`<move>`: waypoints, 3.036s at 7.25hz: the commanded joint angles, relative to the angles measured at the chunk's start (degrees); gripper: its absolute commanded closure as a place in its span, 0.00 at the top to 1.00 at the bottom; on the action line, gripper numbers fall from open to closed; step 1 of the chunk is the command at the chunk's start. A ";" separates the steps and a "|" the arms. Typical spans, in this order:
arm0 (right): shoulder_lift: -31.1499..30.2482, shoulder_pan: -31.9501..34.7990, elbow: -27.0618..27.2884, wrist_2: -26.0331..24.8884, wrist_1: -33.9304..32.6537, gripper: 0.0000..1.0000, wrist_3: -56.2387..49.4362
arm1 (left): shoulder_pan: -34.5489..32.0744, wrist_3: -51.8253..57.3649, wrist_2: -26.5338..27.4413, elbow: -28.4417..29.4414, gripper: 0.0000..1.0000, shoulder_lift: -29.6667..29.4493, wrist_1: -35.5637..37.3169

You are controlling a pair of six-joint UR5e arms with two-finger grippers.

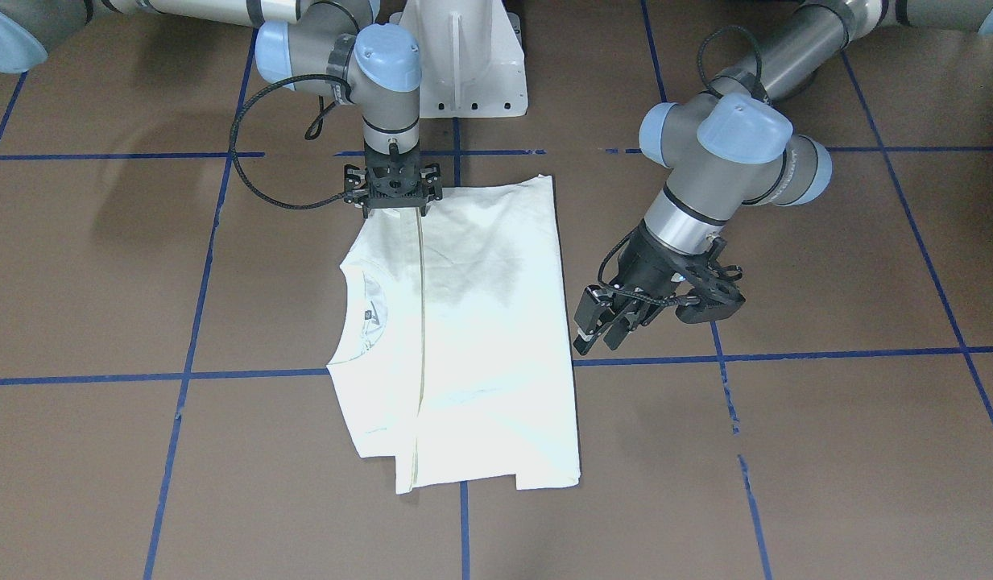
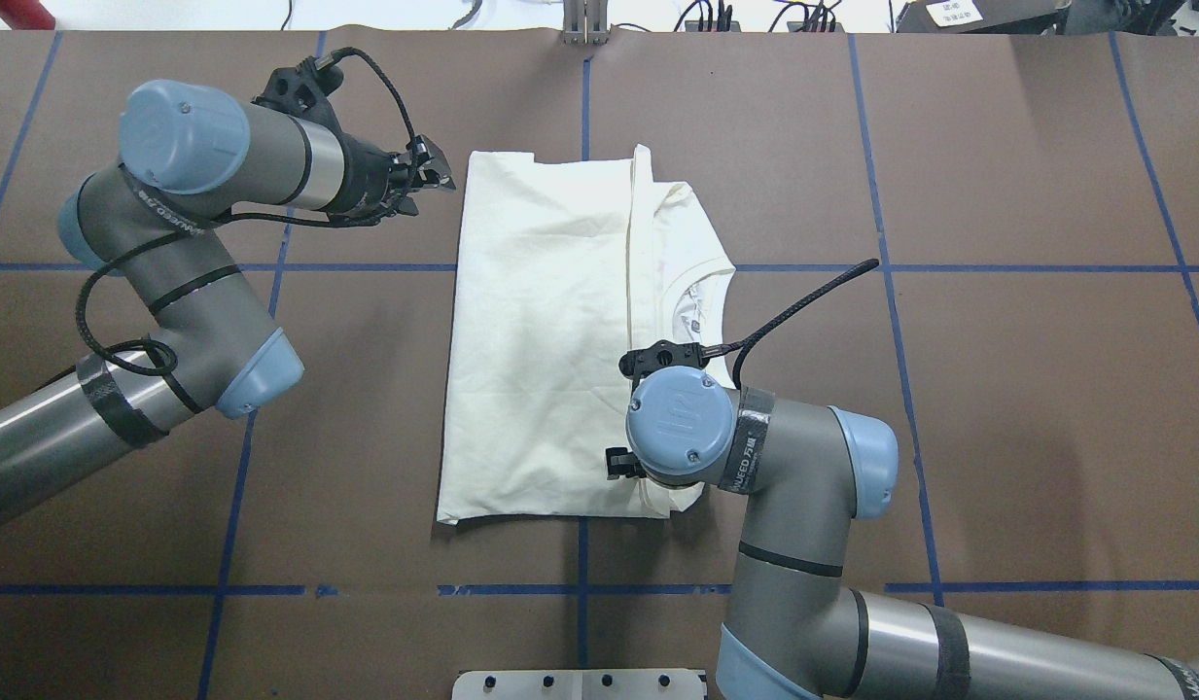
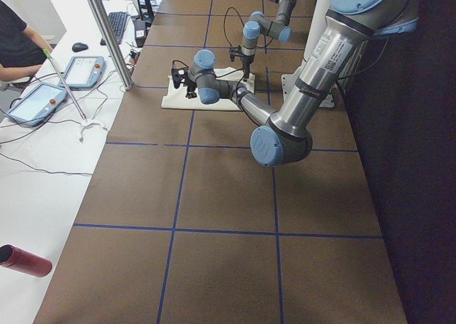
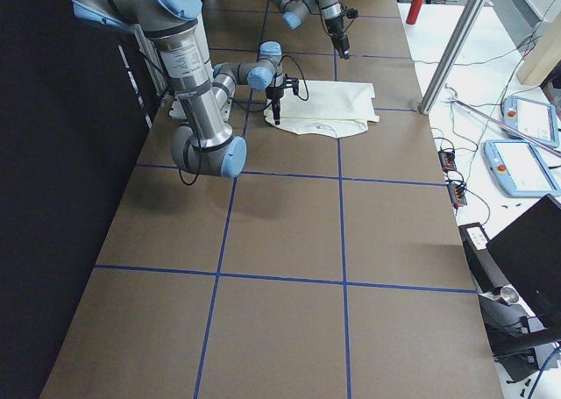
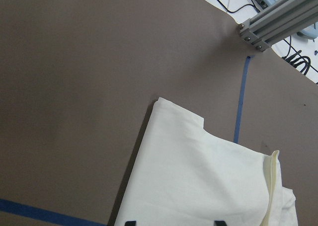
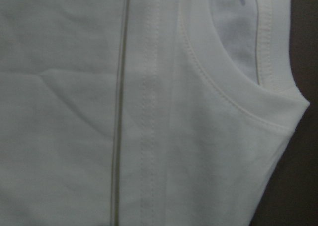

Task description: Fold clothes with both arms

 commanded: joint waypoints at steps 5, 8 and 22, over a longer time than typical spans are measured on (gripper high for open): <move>-9.86 4.27 9.78 3.44 -6.37 1.00 -8.66 | 0.13 0.00 0.09 0.04 0.61 0.02 0.00; -6.31 4.55 11.05 2.65 -9.56 1.00 -7.47 | 0.13 -0.09 0.09 -0.31 0.61 0.10 0.00; -0.99 3.90 6.42 -2.12 -0.43 0.98 19.22 | 0.13 0.35 -0.08 -3.12 0.62 3.27 -0.08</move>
